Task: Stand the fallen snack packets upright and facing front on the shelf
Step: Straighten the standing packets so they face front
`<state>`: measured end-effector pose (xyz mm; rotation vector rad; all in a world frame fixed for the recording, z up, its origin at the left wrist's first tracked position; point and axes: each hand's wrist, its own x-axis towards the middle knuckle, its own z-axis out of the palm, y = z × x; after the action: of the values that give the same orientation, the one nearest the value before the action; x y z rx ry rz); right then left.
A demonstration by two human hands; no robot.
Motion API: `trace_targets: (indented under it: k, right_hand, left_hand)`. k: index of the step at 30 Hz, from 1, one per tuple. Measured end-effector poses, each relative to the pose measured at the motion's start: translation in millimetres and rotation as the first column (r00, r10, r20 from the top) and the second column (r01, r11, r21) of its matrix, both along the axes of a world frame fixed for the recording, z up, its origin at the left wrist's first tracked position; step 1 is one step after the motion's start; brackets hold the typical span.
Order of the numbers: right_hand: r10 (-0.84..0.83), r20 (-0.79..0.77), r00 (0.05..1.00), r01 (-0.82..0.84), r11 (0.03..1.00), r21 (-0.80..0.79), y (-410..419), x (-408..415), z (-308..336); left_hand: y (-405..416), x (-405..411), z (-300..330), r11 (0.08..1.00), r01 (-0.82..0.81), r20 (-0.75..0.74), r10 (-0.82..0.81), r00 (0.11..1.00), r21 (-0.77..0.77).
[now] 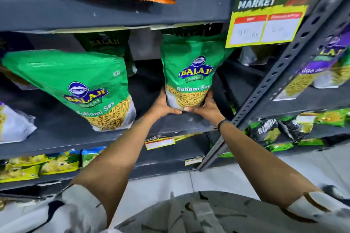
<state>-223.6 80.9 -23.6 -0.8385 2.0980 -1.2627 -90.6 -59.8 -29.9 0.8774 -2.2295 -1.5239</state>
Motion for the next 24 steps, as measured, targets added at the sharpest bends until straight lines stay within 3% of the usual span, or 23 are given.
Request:
trace_targets:
  k: [24]
  right_hand:
    - [0.042, 0.014, 0.999, -0.042, 0.999, -0.023, 38.5, -9.0, 1.4]
  left_hand:
    - [40.8, -0.4, 2.3, 0.997, -0.045, 0.117, 0.052, 0.992, -0.061]
